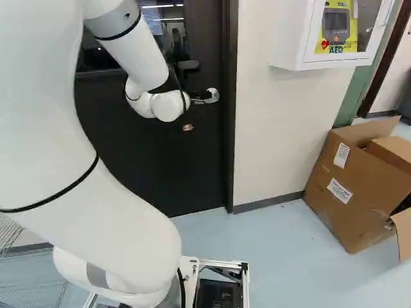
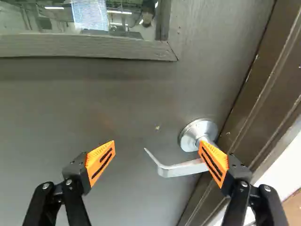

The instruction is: Open the door and move inside

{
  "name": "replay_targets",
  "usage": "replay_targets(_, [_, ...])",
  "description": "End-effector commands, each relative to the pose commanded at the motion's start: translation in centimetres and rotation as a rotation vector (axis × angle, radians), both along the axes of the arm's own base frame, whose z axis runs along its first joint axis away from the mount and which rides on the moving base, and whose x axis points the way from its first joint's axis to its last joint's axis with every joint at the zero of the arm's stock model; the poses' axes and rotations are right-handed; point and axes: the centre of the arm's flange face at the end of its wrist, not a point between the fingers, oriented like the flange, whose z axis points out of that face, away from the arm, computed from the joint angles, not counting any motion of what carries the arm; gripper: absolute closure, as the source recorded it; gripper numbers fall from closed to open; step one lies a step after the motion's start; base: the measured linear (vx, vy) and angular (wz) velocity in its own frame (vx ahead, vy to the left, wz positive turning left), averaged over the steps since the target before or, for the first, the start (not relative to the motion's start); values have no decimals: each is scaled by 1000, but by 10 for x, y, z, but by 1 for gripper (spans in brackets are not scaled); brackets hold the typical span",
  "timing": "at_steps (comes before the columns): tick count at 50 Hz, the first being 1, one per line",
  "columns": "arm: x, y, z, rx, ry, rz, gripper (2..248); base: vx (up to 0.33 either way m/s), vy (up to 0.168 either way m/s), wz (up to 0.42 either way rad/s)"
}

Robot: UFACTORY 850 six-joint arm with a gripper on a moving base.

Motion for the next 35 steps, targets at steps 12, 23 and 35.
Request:
replay_targets(12, [1,0,-13,0,27,0,3,0,0,0])
replay_targets(23, [16,2,-24,1,52,4,3,0,0,0])
replay_targets(35, [21,2,-37,1,79,5,3,0,0,0])
